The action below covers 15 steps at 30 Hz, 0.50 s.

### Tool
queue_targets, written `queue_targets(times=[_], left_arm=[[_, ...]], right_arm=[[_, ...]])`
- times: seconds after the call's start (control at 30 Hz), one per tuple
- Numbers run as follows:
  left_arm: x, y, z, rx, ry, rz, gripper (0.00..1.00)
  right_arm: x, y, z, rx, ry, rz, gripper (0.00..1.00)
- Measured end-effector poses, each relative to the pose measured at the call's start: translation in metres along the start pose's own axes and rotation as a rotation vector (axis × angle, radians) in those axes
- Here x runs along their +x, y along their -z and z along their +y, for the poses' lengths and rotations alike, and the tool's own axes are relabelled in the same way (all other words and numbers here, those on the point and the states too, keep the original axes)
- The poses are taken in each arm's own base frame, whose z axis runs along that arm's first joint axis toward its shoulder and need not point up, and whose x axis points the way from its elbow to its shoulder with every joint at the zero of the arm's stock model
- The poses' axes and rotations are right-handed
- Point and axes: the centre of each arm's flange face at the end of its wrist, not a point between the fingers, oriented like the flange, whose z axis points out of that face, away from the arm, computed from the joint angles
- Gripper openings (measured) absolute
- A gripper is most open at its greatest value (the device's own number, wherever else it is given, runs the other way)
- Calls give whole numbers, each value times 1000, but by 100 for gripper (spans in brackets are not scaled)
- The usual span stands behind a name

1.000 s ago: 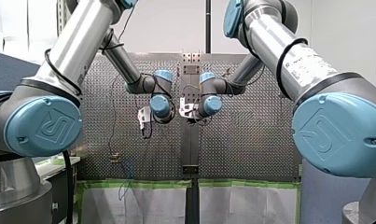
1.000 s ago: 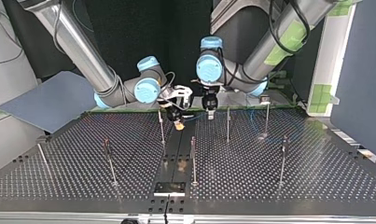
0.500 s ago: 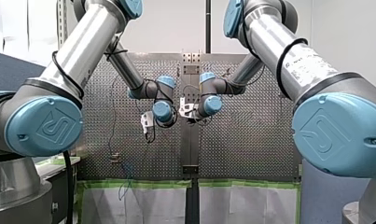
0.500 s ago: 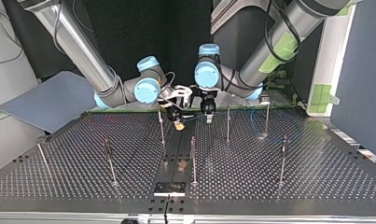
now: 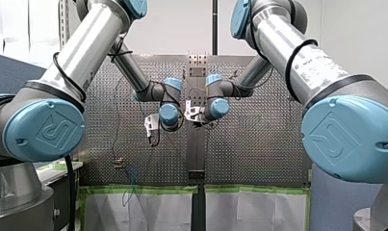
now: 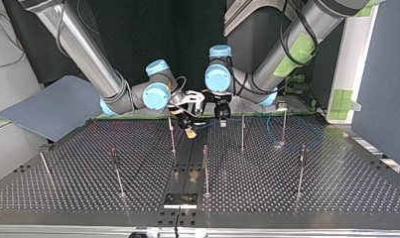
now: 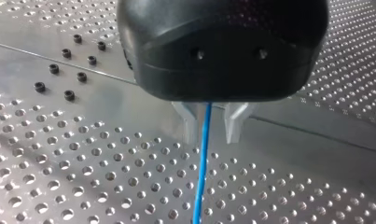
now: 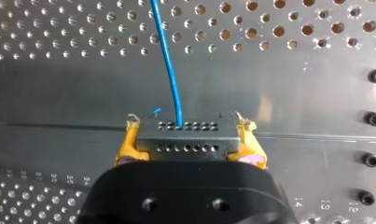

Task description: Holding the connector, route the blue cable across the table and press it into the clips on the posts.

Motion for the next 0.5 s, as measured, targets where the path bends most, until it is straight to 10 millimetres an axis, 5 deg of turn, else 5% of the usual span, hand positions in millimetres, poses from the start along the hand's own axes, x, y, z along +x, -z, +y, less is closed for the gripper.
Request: queue_targets(times=[0.2, 0.5], left_arm=[[-4, 7, -4, 0, 18, 8, 0], [-39, 33, -16, 18, 51, -11, 0]], right_arm=[[23, 7, -3, 2, 9, 30, 0], [48, 21, -6, 0, 7, 45, 0]])
